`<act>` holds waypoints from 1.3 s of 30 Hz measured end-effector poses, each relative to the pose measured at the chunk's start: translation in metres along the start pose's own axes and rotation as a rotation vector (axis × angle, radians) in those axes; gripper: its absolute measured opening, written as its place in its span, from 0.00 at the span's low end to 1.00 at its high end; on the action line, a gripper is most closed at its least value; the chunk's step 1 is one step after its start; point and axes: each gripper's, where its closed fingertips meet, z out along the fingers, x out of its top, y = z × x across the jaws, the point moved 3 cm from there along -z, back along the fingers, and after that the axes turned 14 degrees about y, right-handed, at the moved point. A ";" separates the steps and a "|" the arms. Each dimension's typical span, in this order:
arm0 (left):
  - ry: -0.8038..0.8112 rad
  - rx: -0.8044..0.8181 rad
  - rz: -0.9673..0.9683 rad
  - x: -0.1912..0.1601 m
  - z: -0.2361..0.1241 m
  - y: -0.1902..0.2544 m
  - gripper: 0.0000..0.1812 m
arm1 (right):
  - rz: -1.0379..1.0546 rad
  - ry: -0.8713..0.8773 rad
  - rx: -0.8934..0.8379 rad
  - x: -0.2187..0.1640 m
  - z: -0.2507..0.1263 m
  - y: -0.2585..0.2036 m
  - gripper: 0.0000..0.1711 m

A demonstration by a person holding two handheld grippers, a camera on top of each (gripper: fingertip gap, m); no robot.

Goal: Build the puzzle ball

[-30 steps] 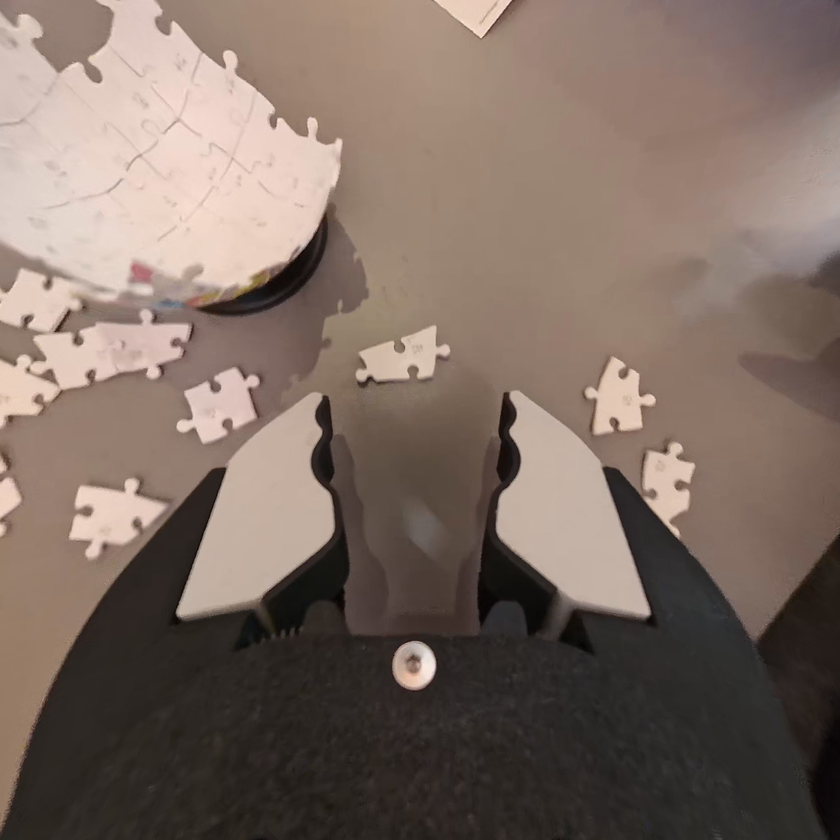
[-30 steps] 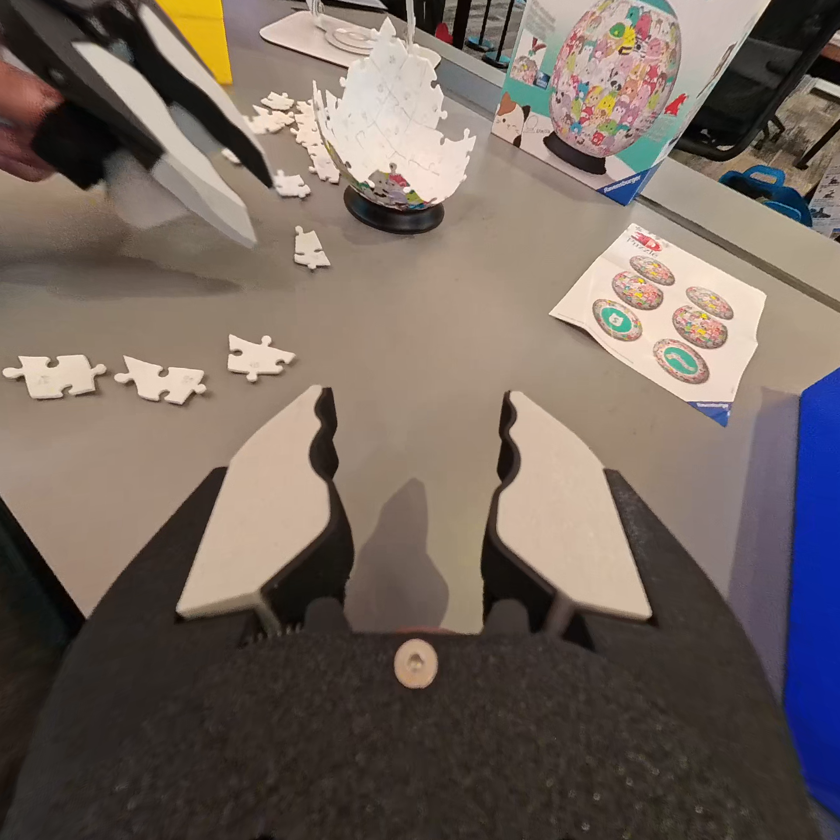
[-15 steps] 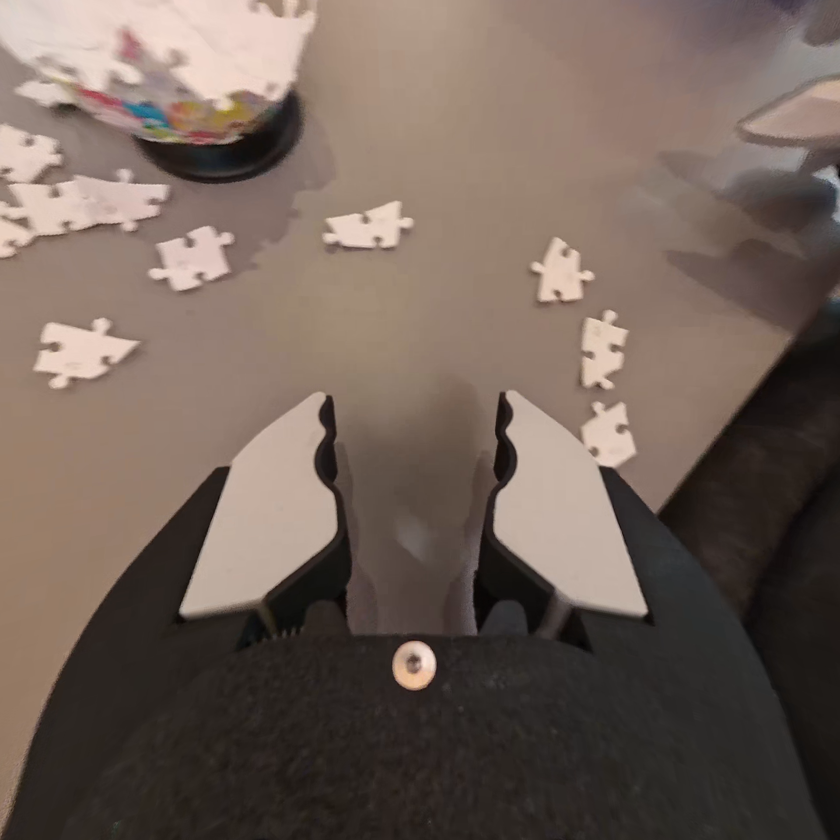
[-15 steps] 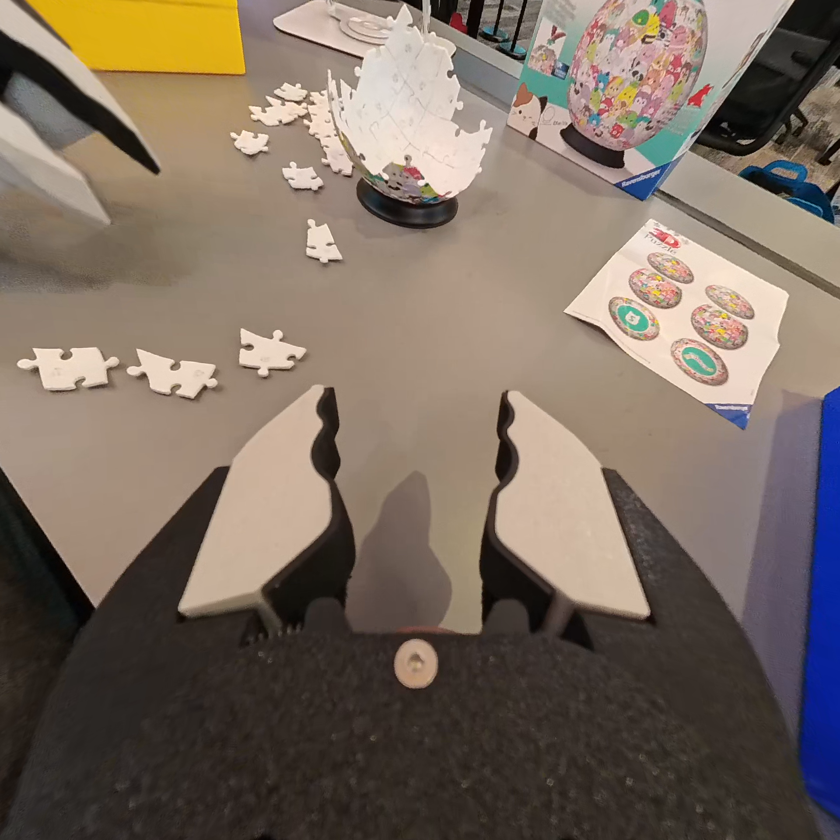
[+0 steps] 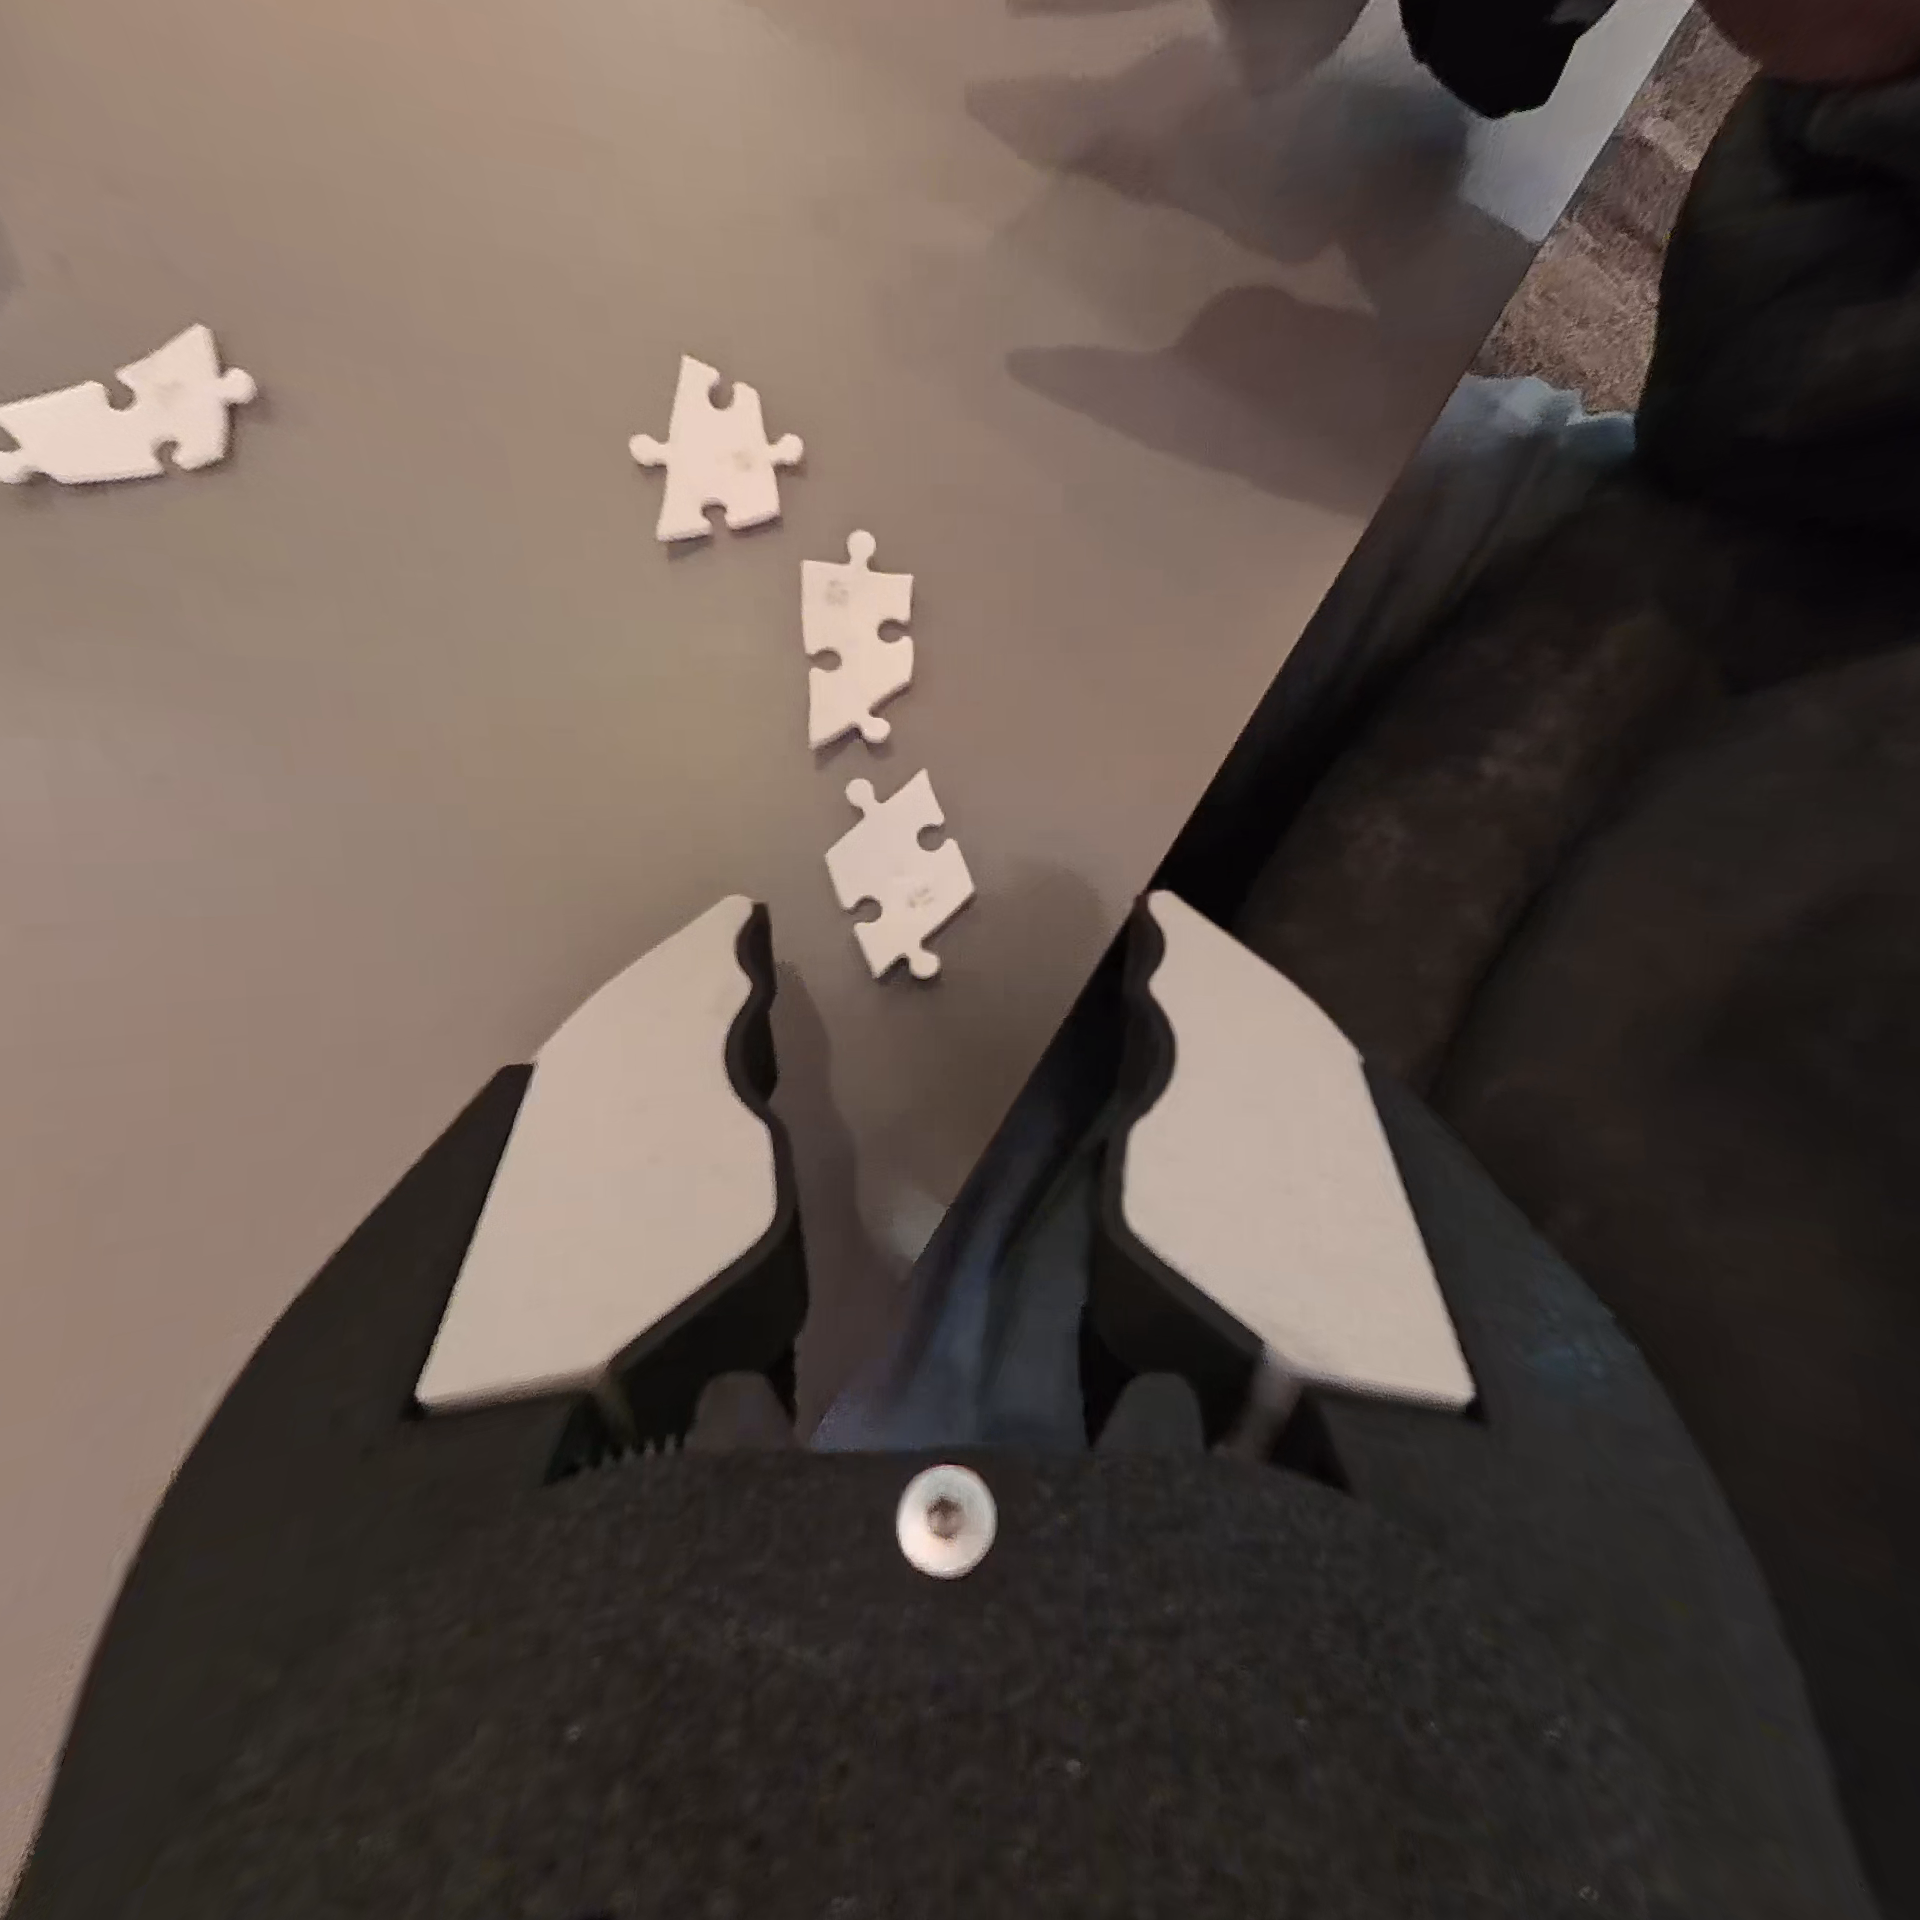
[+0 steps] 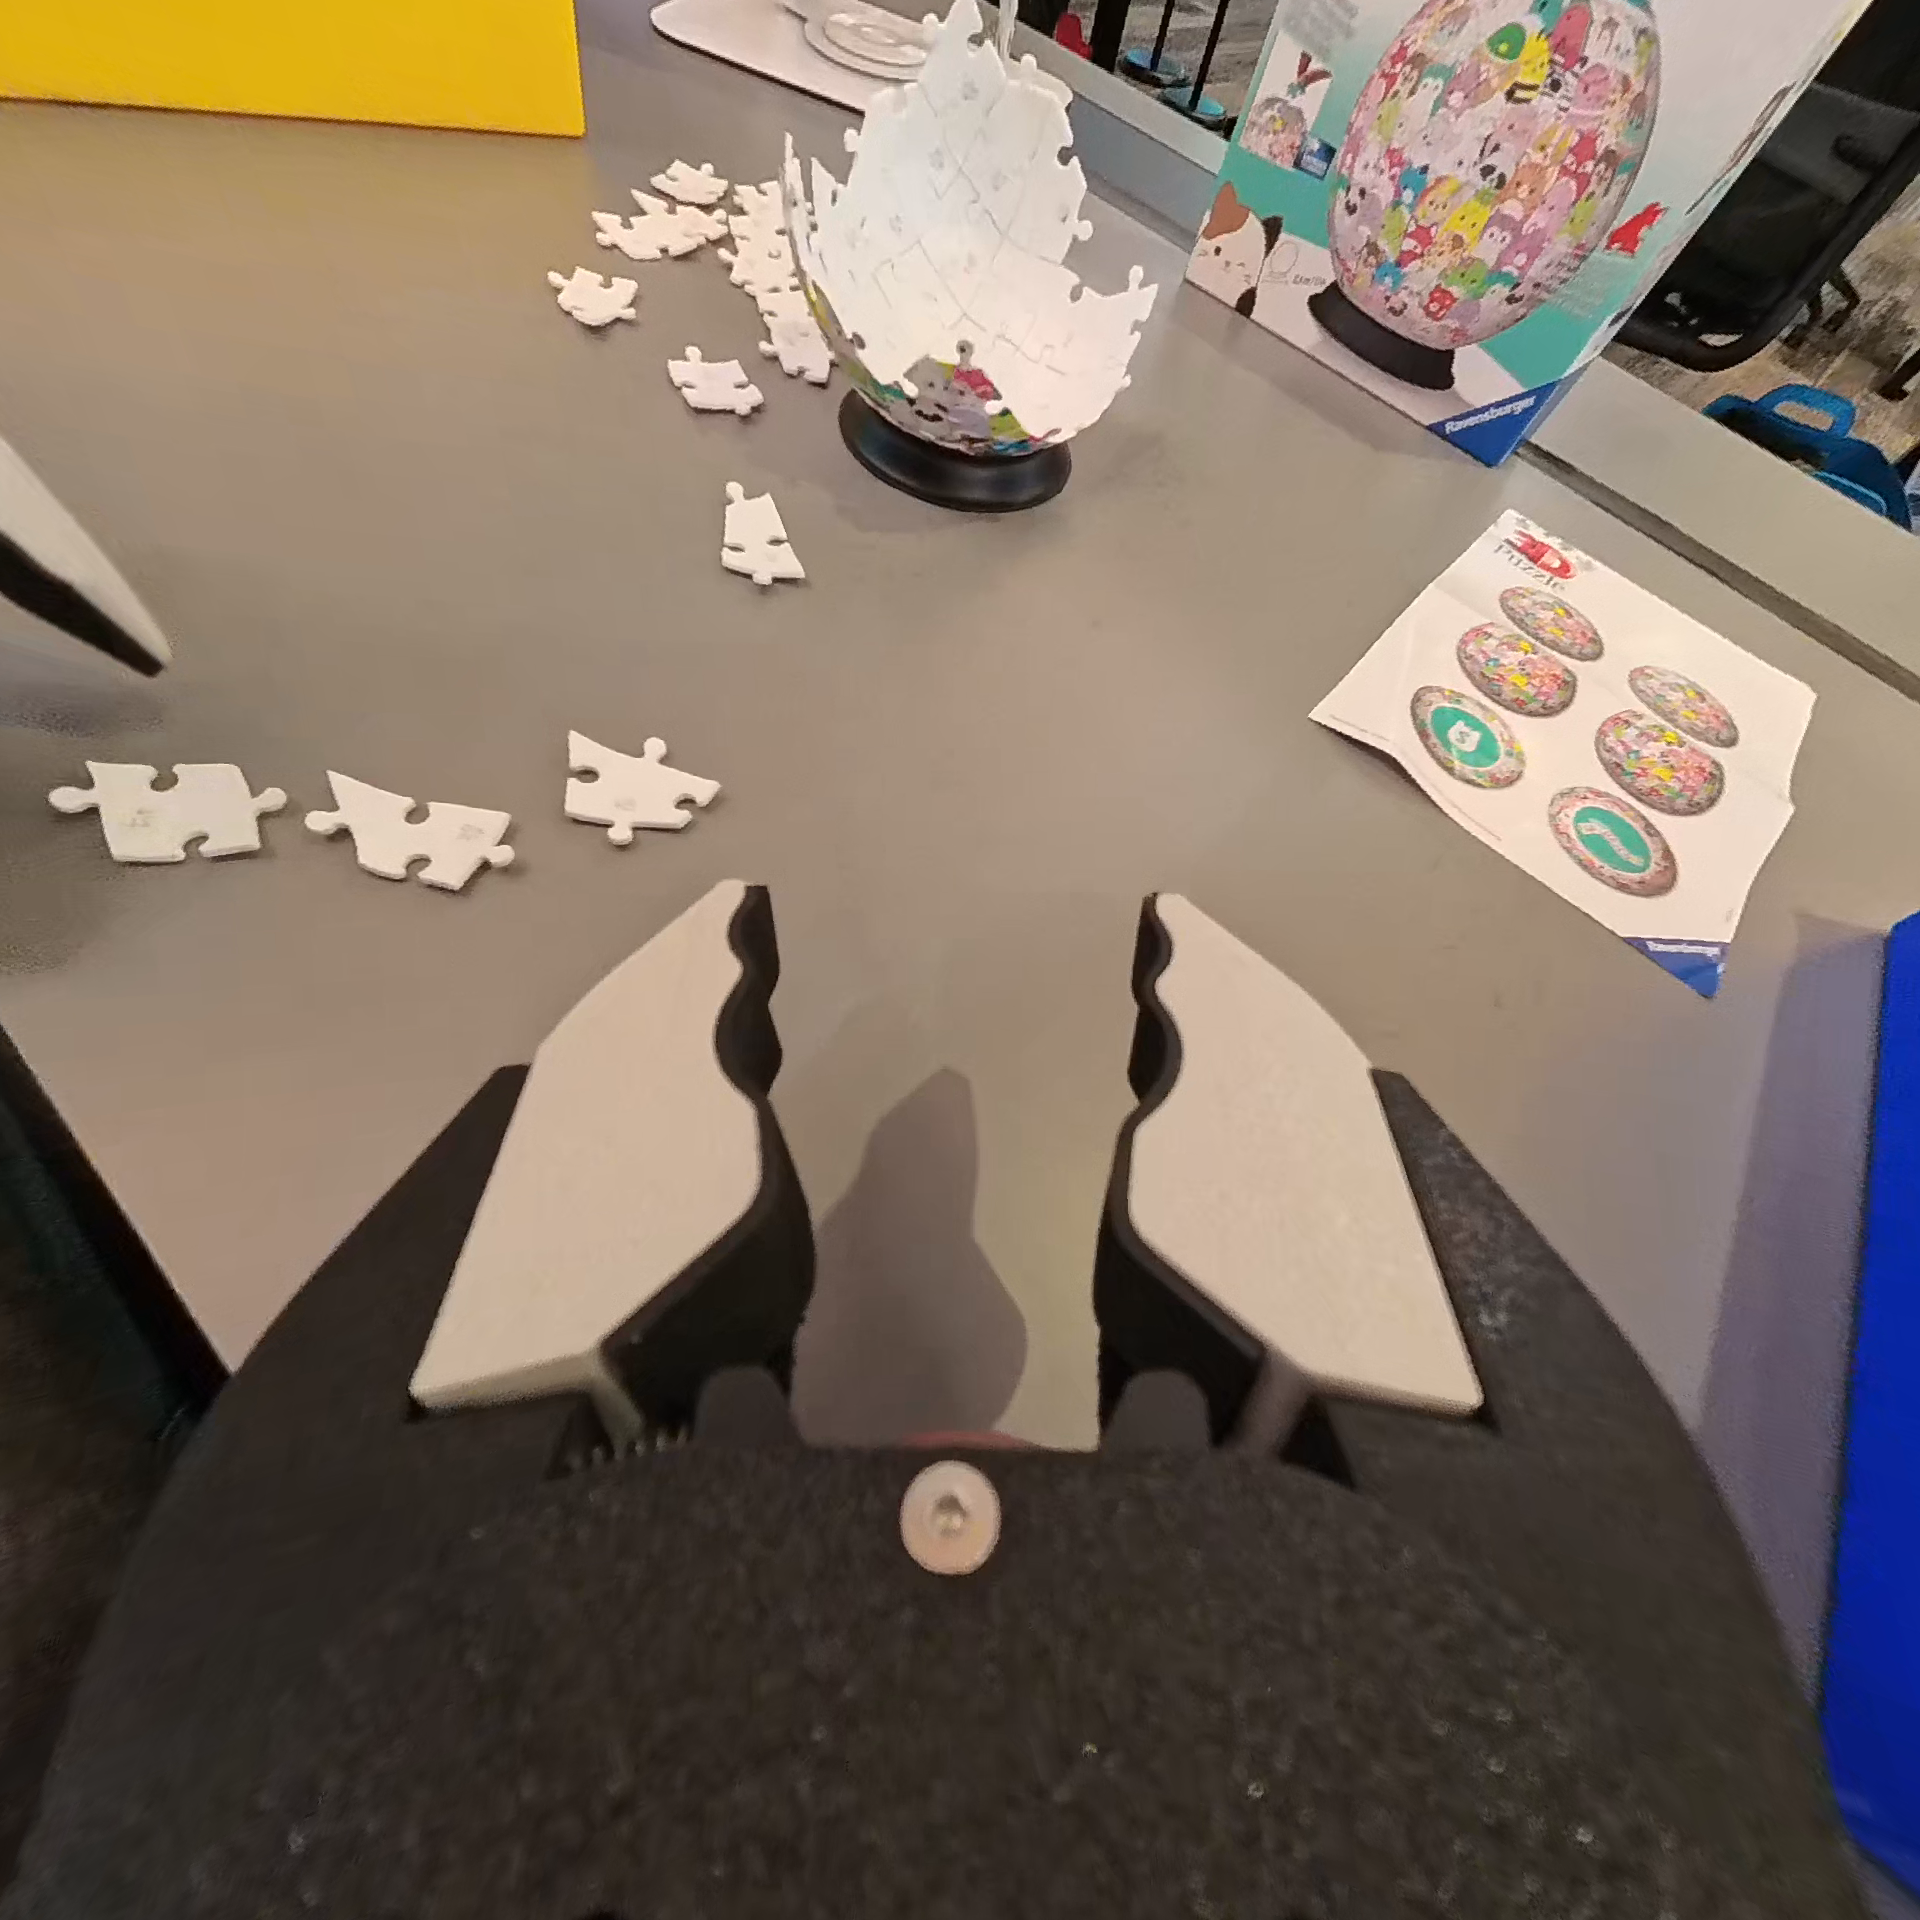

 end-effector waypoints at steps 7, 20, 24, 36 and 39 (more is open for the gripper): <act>0.027 0.003 -0.010 0.003 -0.001 -0.001 0.34 | -0.009 -0.002 0.005 0.000 -0.001 -0.002 0.38; -0.007 0.051 -0.027 0.020 0.033 -0.007 0.29 | -0.047 -0.013 0.021 0.000 0.001 -0.009 0.37; -0.063 0.065 -0.015 0.019 0.046 -0.012 0.28 | -0.044 -0.009 0.017 0.001 -0.001 -0.007 0.37; -0.109 0.000 0.297 0.024 0.047 -0.019 0.05 | 0.095 -0.028 0.336 0.009 0.005 -0.040 0.22; -0.079 -0.039 0.440 0.034 0.047 -0.024 0.00 | 0.219 -0.051 0.506 0.019 0.013 -0.049 0.17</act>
